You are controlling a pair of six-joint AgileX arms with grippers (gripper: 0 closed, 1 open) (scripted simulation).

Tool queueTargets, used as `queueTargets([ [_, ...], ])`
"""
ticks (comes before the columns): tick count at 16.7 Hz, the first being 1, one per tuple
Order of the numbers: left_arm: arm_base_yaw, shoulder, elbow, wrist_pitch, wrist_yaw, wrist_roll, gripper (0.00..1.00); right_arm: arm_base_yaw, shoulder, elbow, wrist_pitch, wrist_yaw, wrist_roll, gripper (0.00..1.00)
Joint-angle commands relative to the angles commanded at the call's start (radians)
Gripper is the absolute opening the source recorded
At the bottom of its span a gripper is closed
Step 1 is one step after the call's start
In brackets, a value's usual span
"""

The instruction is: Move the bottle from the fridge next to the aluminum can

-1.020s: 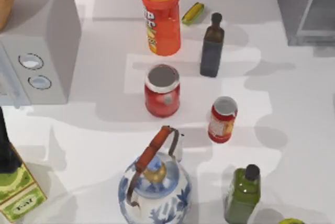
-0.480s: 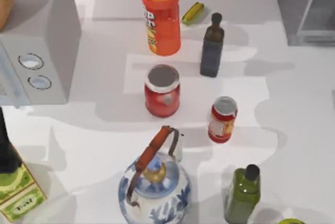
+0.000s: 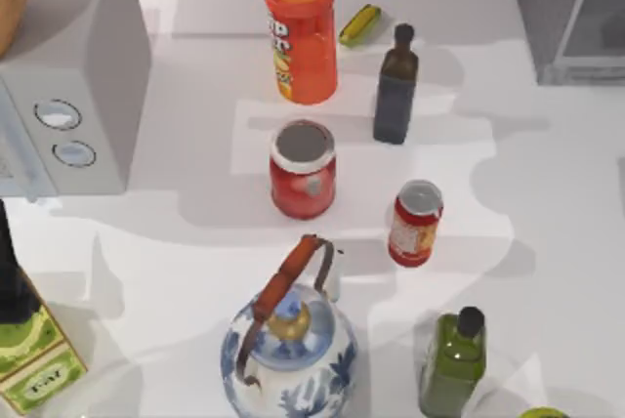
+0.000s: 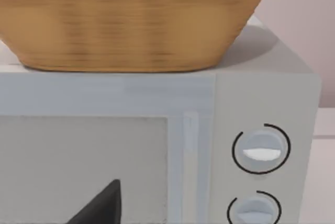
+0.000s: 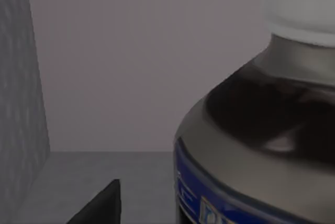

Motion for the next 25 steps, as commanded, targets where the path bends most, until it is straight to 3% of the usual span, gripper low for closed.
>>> queueTargets([
  [1, 0.000, 0.000, 0.000, 0.000, 0.000, 0.000, 1.00, 0.000, 0.000, 0.000, 0.000, 0.000, 0.000, 1.00],
  [14, 0.000, 0.000, 0.000, 0.000, 0.000, 0.000, 1.00, 0.000, 0.000, 0.000, 0.000, 0.000, 0.000, 0.02],
  [25, 0.000, 0.000, 0.000, 0.000, 0.000, 0.000, 1.00, -0.003, -0.015, 0.005, -0.017, 0.000, 0.002, 0.00],
])
